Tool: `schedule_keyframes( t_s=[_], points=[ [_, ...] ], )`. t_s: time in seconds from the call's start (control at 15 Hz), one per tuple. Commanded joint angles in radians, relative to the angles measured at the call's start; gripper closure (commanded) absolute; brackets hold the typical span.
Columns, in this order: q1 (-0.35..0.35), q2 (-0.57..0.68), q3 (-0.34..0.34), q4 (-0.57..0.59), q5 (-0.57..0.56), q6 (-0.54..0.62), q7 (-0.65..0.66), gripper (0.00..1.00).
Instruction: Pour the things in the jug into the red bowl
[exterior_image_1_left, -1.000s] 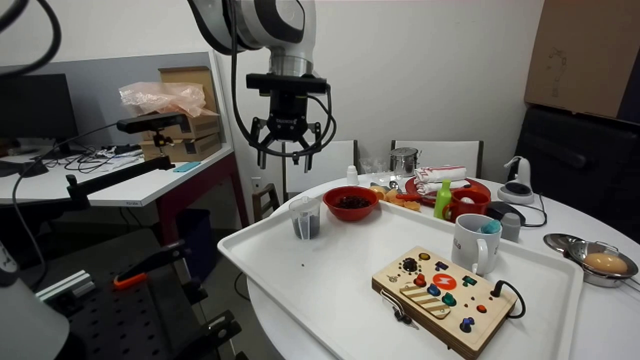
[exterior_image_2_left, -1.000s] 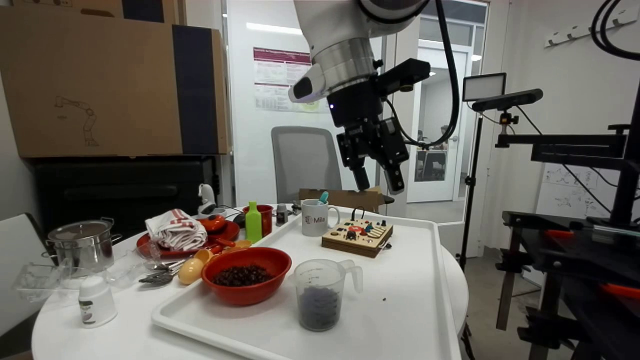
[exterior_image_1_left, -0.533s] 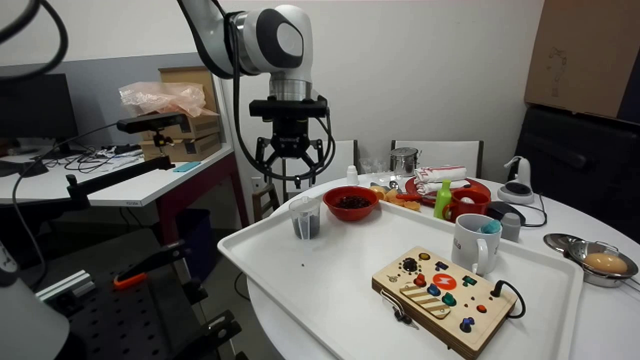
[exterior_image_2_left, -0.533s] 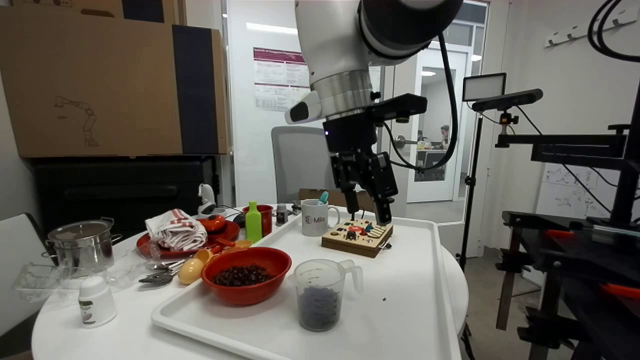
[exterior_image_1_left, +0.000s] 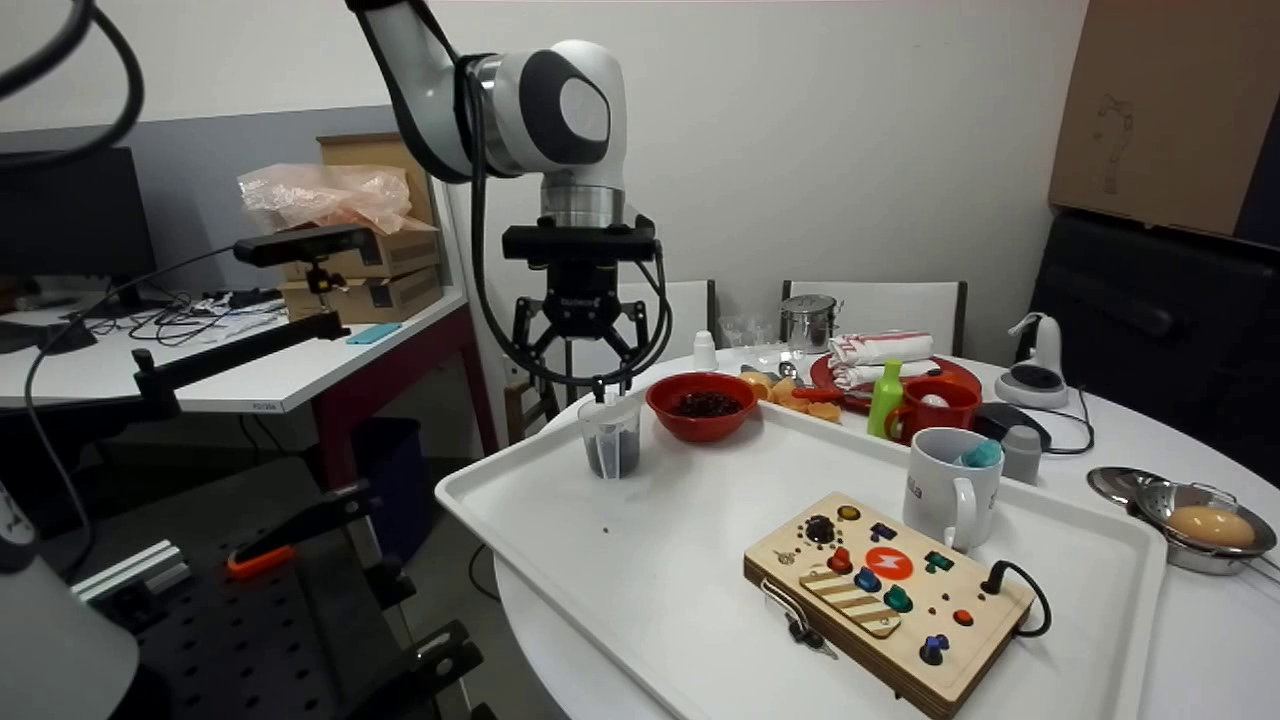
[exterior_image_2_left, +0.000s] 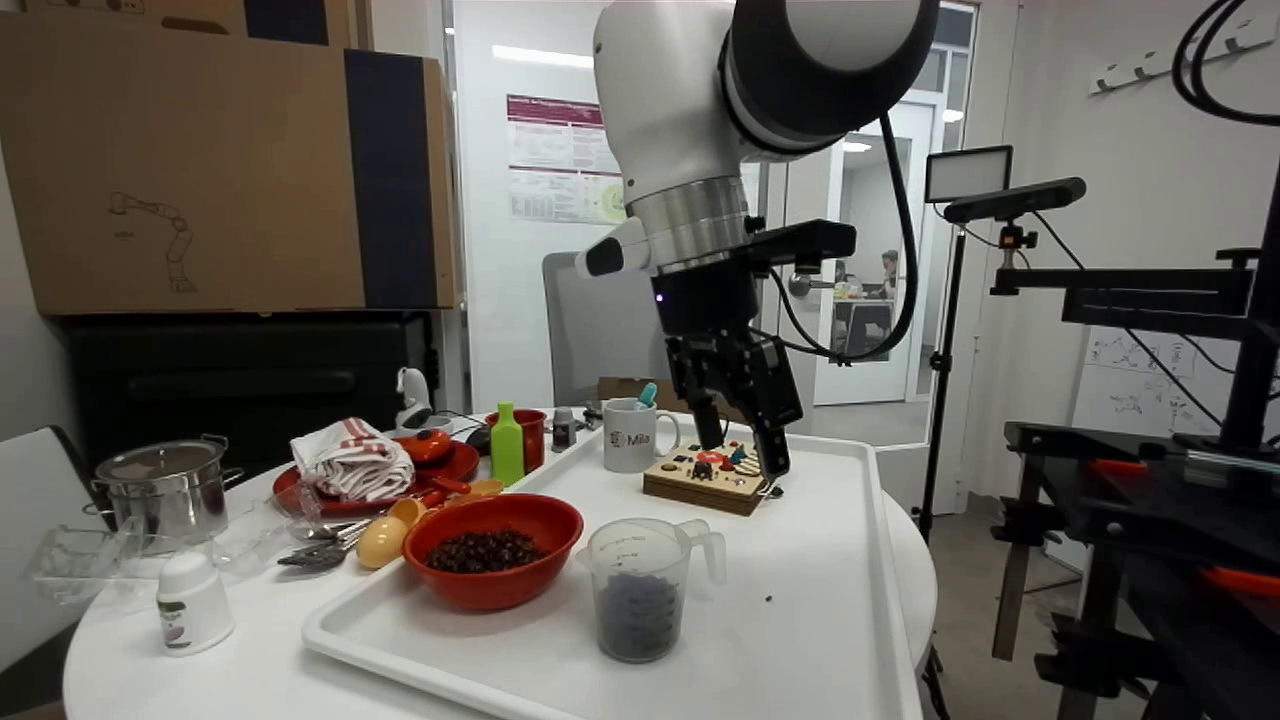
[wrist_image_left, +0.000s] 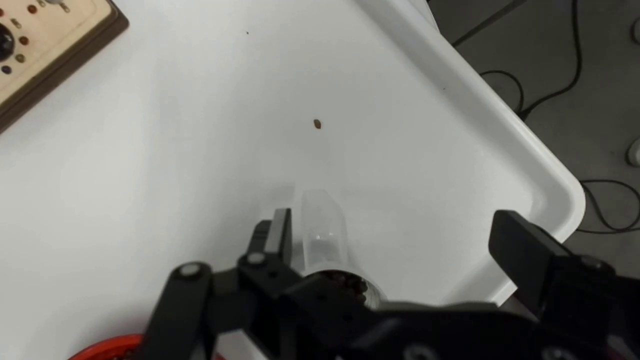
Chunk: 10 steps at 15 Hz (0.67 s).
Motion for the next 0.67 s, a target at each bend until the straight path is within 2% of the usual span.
schedule_keyframes(
  t_s=[0.0, 0.27, 0.6],
  points=[
    [0.003, 0.010, -0.025, -0.010, -0.073, 0.041, 0.004, 0.00],
    [-0.015, 0.076, -0.053, 0.012, -0.182, 0.101, -0.069, 0.00],
    [-0.065, 0.161, -0.019, 0.051, -0.165, 0.186, -0.199, 0.00]
  ],
)
